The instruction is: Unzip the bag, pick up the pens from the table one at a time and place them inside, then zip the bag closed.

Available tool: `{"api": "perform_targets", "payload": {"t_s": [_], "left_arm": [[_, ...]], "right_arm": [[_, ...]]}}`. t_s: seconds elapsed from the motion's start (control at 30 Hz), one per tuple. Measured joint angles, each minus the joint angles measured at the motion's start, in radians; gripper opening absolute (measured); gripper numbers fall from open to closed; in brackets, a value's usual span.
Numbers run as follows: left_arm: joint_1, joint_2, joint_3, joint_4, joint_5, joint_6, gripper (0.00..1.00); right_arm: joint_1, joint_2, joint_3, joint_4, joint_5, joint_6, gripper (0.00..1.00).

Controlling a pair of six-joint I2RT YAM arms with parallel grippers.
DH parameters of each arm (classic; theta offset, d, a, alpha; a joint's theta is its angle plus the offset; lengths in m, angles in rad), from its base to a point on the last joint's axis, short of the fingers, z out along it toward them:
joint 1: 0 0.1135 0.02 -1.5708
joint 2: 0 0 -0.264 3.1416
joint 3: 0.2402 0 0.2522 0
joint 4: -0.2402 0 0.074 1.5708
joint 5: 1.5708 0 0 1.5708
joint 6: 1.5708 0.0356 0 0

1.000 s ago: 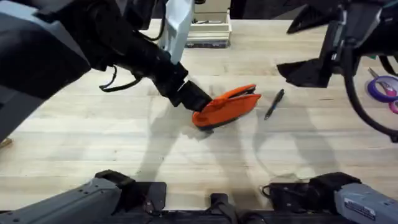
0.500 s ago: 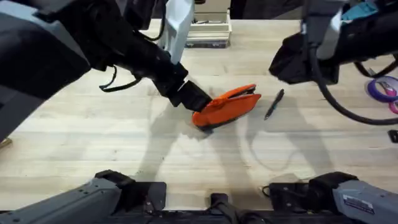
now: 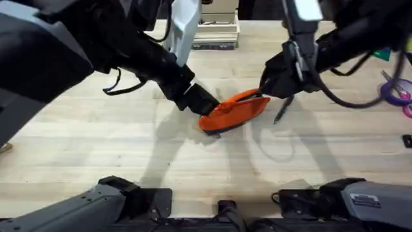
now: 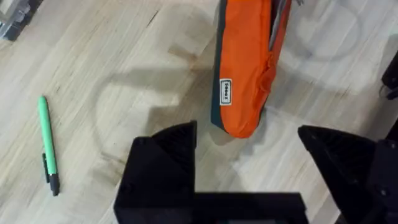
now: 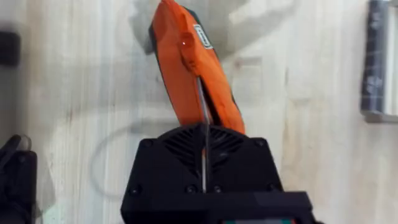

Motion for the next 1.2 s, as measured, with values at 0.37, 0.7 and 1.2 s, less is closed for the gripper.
{"api": "perform_targets", "payload": {"t_s": [0.37, 0.7, 1.2], "left_arm": [[0.0, 0.0, 0.0, 0.0, 0.0, 0.0, 0.993], [0.0, 0.0, 0.0, 0.0, 0.0, 0.0, 0.993], [0.0, 0.0, 0.0, 0.0, 0.0, 0.0, 0.993]], "right_arm": [[0.003, 0.131, 0.0, 0.002, -0.033, -0.014, 0.032], [0.006, 0.193, 0.0, 0.032, -0.033, -0.033, 0.031], [0.014, 0.278, 0.0, 0.082, -0.036, -0.034, 0.031]]}}
